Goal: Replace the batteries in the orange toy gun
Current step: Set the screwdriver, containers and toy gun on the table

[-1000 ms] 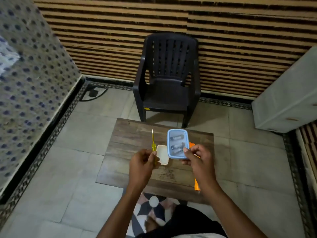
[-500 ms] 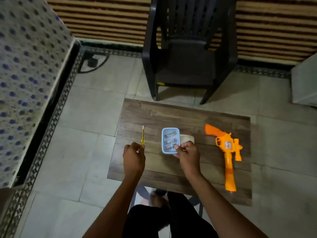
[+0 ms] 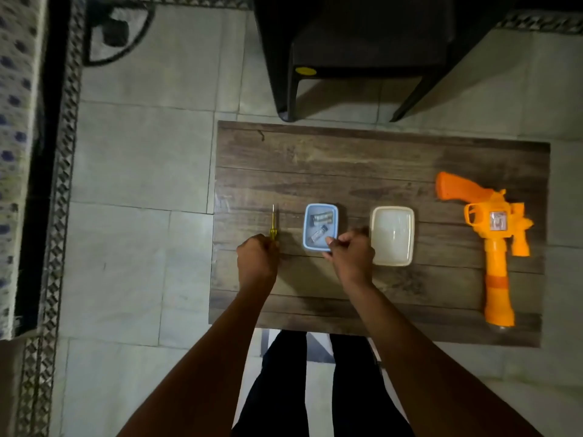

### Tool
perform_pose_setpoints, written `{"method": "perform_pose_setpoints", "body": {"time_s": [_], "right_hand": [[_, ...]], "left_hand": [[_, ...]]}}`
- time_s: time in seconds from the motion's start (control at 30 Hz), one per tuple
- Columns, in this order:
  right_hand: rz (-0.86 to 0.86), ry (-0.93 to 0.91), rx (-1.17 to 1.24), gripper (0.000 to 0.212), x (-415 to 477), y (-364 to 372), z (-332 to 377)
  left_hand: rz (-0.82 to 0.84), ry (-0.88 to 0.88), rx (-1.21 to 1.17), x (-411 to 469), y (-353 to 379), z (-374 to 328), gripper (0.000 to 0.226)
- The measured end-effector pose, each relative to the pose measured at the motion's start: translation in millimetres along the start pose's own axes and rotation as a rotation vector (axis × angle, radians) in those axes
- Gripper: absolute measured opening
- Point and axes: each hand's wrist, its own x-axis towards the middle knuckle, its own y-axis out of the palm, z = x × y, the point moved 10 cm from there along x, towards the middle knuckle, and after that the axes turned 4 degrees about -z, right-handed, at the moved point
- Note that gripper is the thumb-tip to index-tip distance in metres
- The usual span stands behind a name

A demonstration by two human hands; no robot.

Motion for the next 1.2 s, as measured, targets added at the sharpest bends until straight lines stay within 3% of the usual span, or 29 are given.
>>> {"method": "perform_pose_setpoints", "body": {"time_s": [0.2,0.4,0.53,0.67,1.03,1.2], "right_hand": [[-0.015,0.009,-0.04,0.031,-3,6,-9],[-0.016,-0.018,-0.109,0.011,-3,4,-10],[0.011,-0.044,-0.202,0.022,-19,-7,-4],[0.027,-0.067,-0.182,0.021,-48,-26,-2],[-0.183,-0.166,0.378,0.016,-173,-222,62],[-0.303,-0.279,0.575,0.012,-225,-343,59]], "left_hand": [[0.01,-0.023,-0.101,7,2,0,0.022],[0.036,0.018,-0.164,1,0,-7,0.024],[0.101,0.005,-0.136,-2,0,-7,0.033],[0.061,0.023,-0.121,-18,-21,-13,0.038],[0.006,0.234,-0.544,-199,-129,-162,0.017],[0.066,0.415,-0.627,-297,-132,-237,0.011]]}}
